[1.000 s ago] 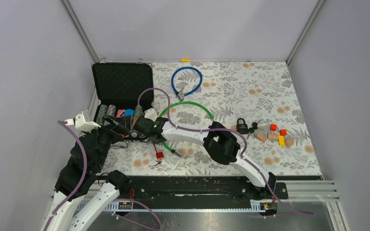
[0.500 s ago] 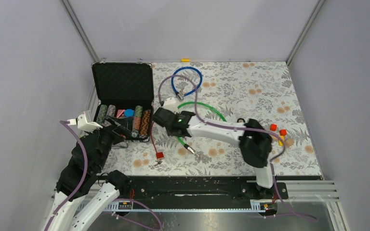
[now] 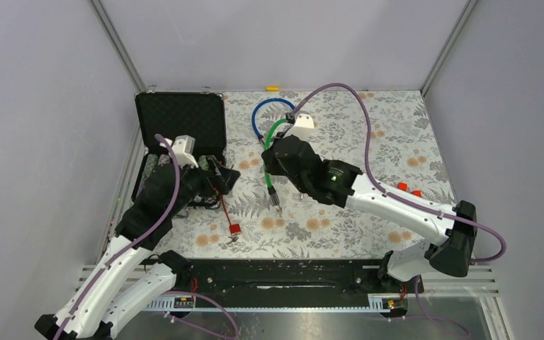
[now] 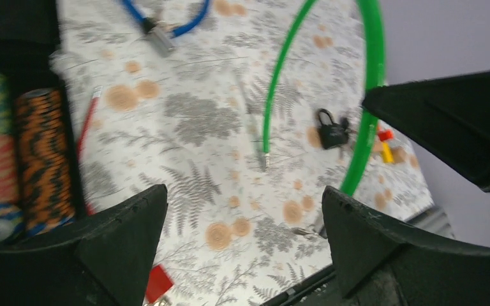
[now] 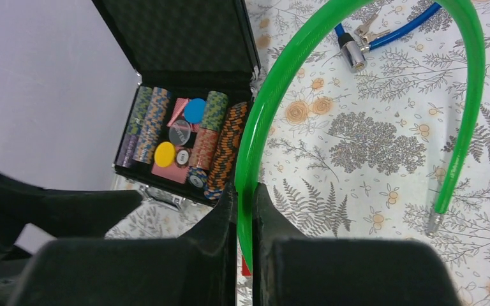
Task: Lock with the key
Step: Pick up the lock from the center of the board.
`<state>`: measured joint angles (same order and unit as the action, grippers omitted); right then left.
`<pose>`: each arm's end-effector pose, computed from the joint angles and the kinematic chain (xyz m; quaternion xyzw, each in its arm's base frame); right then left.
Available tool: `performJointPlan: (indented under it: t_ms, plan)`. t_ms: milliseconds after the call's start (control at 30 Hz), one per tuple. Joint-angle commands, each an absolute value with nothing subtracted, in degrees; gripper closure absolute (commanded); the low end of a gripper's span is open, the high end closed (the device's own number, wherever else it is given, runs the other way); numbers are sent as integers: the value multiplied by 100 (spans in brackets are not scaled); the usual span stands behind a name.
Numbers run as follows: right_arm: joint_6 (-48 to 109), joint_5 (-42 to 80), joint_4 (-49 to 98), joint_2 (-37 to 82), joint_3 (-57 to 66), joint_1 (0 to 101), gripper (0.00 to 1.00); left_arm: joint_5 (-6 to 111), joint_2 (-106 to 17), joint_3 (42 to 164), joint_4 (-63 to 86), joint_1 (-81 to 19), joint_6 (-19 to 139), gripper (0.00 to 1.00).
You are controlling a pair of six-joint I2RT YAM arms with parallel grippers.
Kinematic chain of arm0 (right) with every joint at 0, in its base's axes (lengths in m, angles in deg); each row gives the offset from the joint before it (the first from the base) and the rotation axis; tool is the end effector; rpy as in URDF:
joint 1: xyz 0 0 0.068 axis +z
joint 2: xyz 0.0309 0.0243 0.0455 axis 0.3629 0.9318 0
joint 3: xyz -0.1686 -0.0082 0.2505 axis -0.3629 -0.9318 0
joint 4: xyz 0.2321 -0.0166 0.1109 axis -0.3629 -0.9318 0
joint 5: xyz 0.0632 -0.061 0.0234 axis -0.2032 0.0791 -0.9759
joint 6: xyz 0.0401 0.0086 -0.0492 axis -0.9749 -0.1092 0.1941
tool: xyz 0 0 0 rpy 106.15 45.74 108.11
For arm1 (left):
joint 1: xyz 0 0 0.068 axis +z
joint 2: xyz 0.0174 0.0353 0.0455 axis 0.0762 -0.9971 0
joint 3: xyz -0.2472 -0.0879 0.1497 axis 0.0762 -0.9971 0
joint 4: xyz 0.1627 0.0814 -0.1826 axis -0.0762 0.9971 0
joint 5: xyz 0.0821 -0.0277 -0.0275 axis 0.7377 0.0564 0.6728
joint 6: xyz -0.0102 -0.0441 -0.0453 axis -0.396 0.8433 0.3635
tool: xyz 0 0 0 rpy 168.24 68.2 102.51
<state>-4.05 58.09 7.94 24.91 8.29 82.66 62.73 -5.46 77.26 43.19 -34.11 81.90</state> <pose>0.1849 0.2852 0.4060 0.0101 0.8096 0.2872 0.5119 0.1095 -0.0604 0.3491 -0.0374 0.8137 -0.2909 0.5018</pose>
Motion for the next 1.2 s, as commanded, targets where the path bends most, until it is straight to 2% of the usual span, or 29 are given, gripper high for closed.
performJointPlan:
  t_ms: [0, 133, 267, 467, 967, 1167]
  plan:
    - [-838, 6199, 1483, 1972, 656, 8203, 100, 4732, -754, 7467, 2334, -3427, 7941, 10]
    - [-881, 6120, 1490, 1651, 593, 8201, 100, 3864, -1161, 7358, 1485, -3451, 7842, 10]
    - [-967, 6058, 1430, 1515, 597, 8201, 100, 3330, -1657, 7605, 1429, -3612, 7460, 13]
    - [-1285, 5859, 1408, 1449, 578, 8201, 100, 3835, -2097, 7784, 1400, -4076, 6989, 20]
    - [-1577, 5964, 1486, 1380, 464, 8201, 100, 4506, -2315, 7739, 907, -4361, 7266, 39]
    - [-1575, 6075, 1499, 1371, 487, 8201, 100, 4505, -2412, 7714, 1005, -4477, 7226, 41]
